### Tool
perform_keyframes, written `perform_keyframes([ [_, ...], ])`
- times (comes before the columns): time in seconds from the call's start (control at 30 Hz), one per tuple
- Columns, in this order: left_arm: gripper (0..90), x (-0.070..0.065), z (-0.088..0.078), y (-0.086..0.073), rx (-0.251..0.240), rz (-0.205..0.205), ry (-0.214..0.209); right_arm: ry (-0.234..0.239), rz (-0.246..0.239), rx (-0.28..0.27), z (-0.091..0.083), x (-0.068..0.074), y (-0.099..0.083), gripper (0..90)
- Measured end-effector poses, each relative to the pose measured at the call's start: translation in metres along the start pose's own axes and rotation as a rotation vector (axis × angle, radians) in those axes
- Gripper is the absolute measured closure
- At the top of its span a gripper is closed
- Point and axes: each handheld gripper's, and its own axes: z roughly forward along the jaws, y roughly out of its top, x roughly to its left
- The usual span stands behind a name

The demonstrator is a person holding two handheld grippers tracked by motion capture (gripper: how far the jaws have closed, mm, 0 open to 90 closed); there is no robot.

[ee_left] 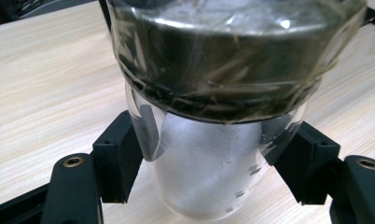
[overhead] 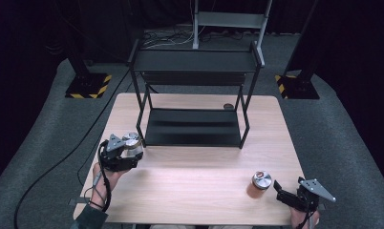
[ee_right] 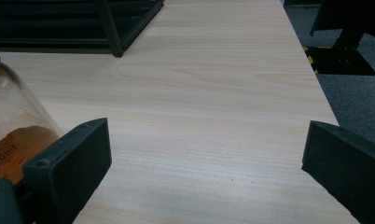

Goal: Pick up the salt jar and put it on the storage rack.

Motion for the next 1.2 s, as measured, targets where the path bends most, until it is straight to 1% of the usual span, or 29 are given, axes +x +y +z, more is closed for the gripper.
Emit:
perform_keyframes([
  [0.37, 30.3, 0.002, 0.001, 0.012, -0.025, 0.004, -0.033, 0.000, 0.001, 0.003, 0.000, 0.000, 0.001, 0.0],
  [0.83, 30.3, 0.001, 0.002, 0.031, -0.055, 0.030, -0.044, -0.001, 0.000, 0.003, 0.000, 0.000, 0.001, 0.0],
  [1.07, 30.3, 0.001, 0.004, 0.038, -0.061, 0.035, -0.049, -0.002, -0.001, 0.002, 0.000, 0.000, 0.000, 0.0],
  [1.2, 30.3, 0.003, 0.005, 0.041, -0.066, 0.029, -0.051, -0.002, -0.001, 0.004, 0.000, 0.000, 0.001, 0.0],
])
